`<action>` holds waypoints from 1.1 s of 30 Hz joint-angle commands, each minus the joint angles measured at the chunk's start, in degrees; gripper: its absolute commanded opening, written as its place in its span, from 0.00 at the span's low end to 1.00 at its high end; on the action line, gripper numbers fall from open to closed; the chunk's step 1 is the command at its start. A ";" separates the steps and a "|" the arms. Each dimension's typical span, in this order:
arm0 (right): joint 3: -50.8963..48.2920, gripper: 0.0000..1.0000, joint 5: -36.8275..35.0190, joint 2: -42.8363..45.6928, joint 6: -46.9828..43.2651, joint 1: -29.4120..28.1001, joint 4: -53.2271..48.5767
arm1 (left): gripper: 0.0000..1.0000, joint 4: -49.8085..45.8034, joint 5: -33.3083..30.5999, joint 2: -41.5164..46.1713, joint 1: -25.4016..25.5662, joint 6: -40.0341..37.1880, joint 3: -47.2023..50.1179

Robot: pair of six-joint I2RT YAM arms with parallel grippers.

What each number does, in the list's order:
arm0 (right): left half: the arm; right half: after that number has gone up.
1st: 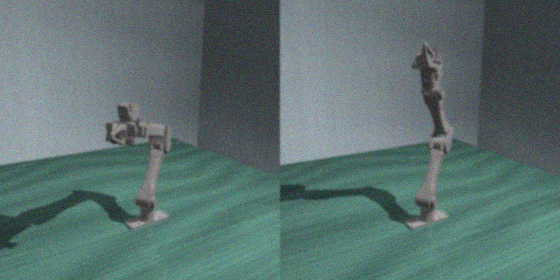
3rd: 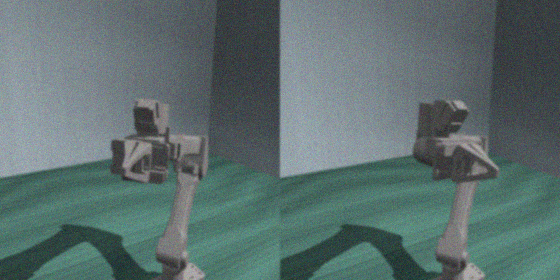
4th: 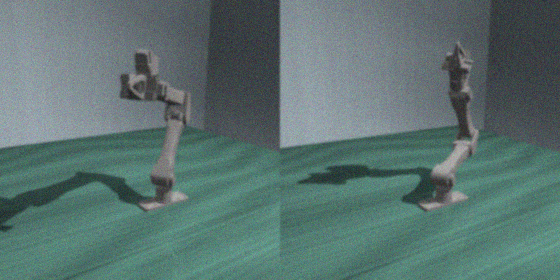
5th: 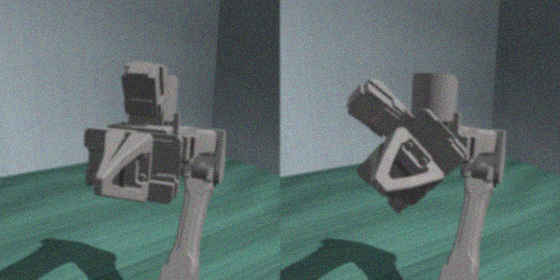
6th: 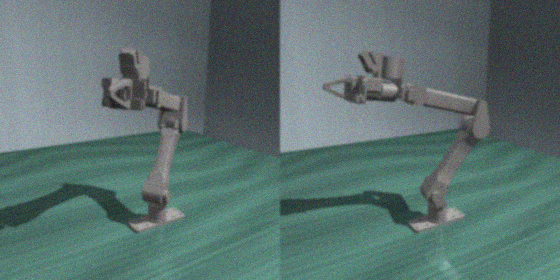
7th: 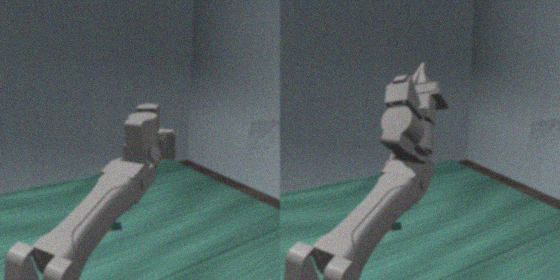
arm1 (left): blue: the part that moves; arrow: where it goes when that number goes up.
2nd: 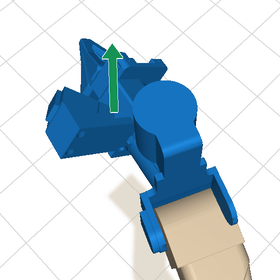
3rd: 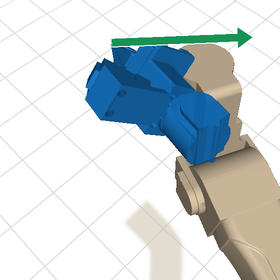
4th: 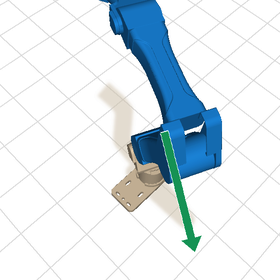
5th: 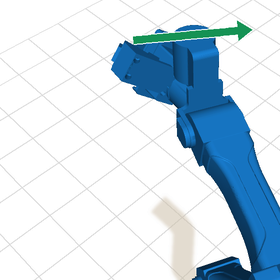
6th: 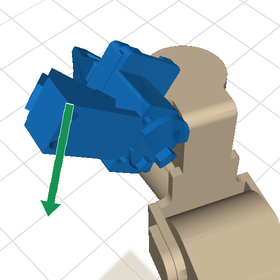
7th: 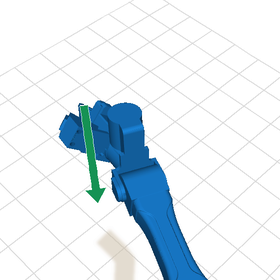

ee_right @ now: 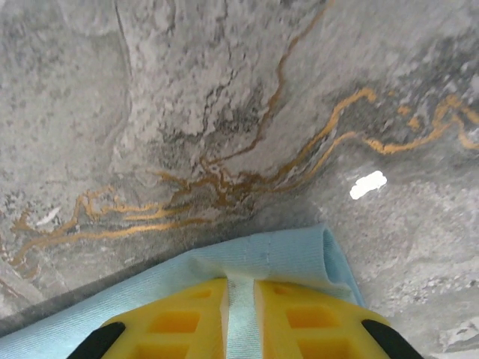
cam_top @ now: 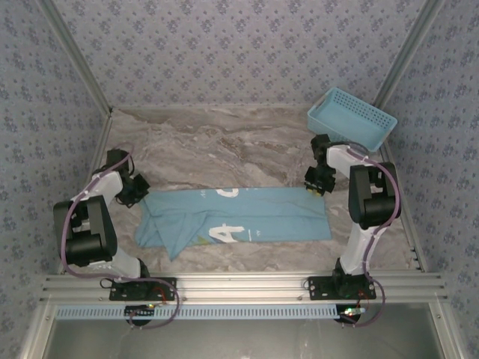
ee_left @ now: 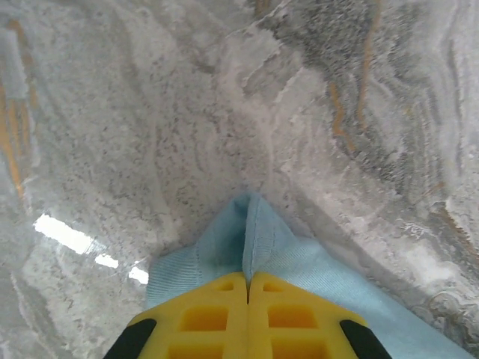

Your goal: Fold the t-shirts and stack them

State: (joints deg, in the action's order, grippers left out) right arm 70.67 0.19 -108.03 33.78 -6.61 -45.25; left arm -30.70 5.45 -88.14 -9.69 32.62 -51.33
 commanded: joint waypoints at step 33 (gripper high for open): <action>2.29 0.27 3.14 -3.89 6.41 -5.99 0.04 | 0.15 -4.25 5.01 -14.42 17.57 11.81 -11.84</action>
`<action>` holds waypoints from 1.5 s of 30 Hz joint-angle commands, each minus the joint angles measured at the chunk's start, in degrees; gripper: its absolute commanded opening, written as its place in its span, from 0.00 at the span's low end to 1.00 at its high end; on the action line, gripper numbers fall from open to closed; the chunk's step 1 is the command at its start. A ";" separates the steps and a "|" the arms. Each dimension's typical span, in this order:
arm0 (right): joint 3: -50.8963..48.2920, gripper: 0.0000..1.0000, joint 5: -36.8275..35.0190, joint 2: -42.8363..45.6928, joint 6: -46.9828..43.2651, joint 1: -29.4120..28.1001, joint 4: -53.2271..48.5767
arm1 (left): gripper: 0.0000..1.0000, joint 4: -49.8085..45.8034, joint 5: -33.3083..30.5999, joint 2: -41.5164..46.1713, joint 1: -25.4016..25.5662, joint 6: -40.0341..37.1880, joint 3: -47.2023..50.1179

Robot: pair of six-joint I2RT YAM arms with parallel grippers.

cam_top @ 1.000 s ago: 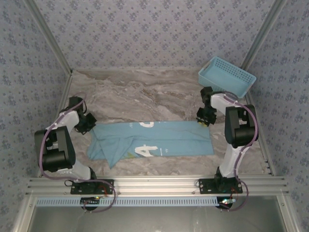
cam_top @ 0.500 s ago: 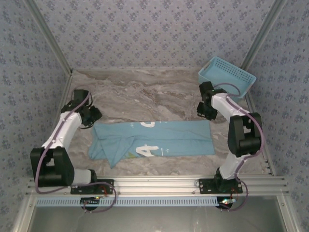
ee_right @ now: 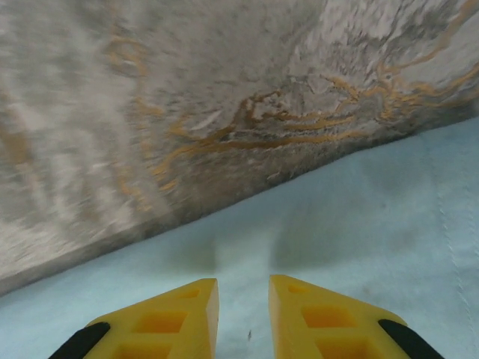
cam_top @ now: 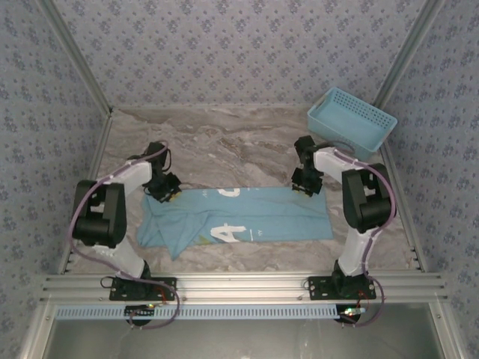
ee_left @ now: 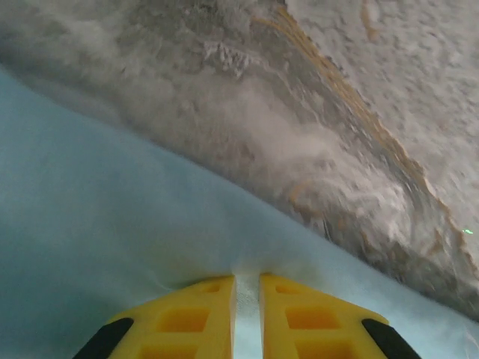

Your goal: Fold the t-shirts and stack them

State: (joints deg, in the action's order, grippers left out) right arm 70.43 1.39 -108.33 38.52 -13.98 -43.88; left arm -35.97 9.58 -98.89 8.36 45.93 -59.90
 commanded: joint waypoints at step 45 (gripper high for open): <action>-1.62 0.62 25.24 22.13 -5.01 -5.33 15.91 | 0.34 6.16 11.76 -4.50 6.47 -30.61 -4.03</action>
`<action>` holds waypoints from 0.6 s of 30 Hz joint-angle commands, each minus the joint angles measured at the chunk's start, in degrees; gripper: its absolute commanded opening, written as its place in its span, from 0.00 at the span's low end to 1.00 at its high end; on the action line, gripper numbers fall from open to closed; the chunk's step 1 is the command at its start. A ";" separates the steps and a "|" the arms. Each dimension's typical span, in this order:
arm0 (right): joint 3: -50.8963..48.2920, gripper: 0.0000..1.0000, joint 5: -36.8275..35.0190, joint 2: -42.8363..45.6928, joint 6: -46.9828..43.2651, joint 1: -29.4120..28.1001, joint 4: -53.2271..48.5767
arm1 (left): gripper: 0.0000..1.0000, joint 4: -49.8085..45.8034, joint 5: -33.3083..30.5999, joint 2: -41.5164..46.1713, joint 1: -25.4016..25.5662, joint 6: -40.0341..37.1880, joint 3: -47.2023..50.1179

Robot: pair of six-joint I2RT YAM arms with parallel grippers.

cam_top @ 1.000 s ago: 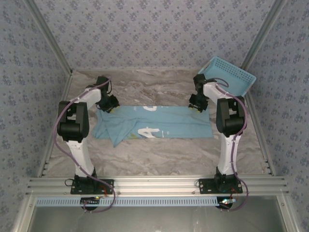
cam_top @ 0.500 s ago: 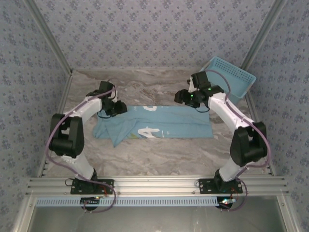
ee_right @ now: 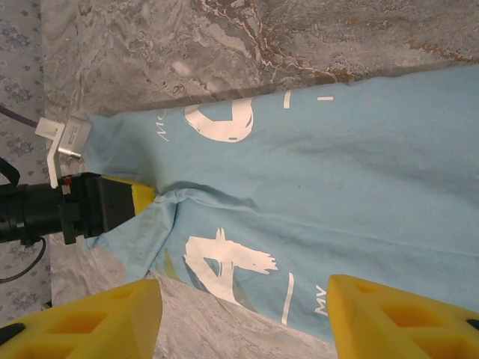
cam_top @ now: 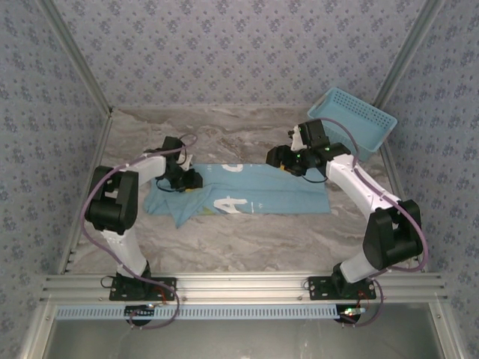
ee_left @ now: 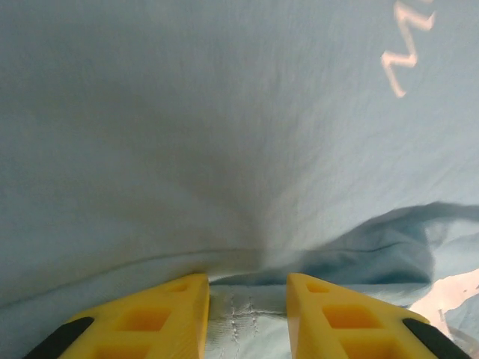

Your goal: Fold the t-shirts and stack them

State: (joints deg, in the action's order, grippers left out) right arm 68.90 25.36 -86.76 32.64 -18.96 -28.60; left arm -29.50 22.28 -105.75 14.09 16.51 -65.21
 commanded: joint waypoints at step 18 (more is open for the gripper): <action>-2.54 0.61 1.35 0.73 1.17 -0.54 0.56 | 0.00 -0.47 -4.93 9.40 4.44 5.60 5.15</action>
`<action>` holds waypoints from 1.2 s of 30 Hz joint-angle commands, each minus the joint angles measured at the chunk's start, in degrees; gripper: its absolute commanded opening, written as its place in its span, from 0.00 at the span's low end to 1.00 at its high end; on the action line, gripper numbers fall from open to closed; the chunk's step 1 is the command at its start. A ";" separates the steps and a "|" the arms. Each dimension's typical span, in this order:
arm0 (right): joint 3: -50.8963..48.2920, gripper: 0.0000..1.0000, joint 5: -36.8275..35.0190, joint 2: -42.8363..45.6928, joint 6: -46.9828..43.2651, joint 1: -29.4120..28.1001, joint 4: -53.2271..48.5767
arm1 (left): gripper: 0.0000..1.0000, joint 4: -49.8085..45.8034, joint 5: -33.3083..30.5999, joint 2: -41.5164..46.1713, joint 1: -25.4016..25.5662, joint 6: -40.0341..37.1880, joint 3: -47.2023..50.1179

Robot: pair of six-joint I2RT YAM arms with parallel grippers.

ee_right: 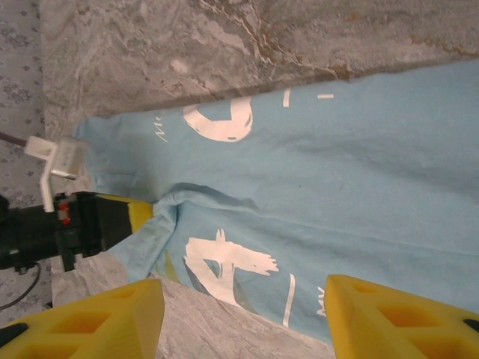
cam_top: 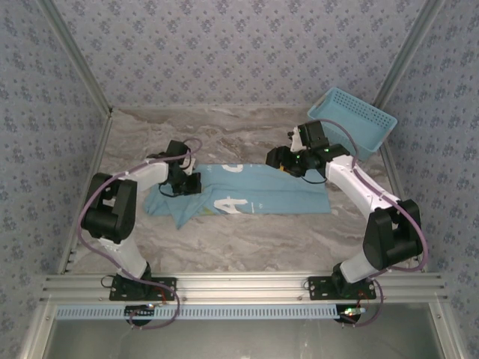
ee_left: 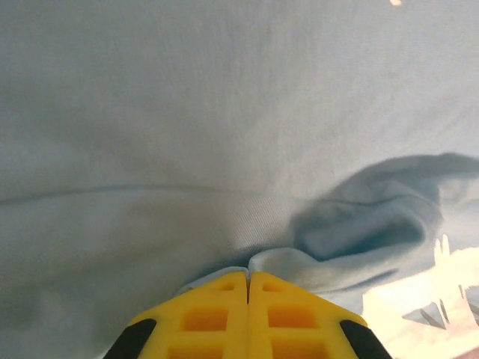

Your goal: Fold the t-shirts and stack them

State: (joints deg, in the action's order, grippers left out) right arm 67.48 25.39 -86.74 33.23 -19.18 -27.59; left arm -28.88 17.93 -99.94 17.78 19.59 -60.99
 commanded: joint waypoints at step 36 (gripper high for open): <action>-6.32 0.59 0.97 1.27 0.97 0.44 -0.98 | 0.14 -3.36 4.89 2.32 14.37 36.03 0.30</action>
State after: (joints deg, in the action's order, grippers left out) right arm 62.06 25.98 -86.72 33.65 -19.00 -28.01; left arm -33.19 20.43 -96.55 31.31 53.25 -60.66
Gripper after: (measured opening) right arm 0.587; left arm 0.096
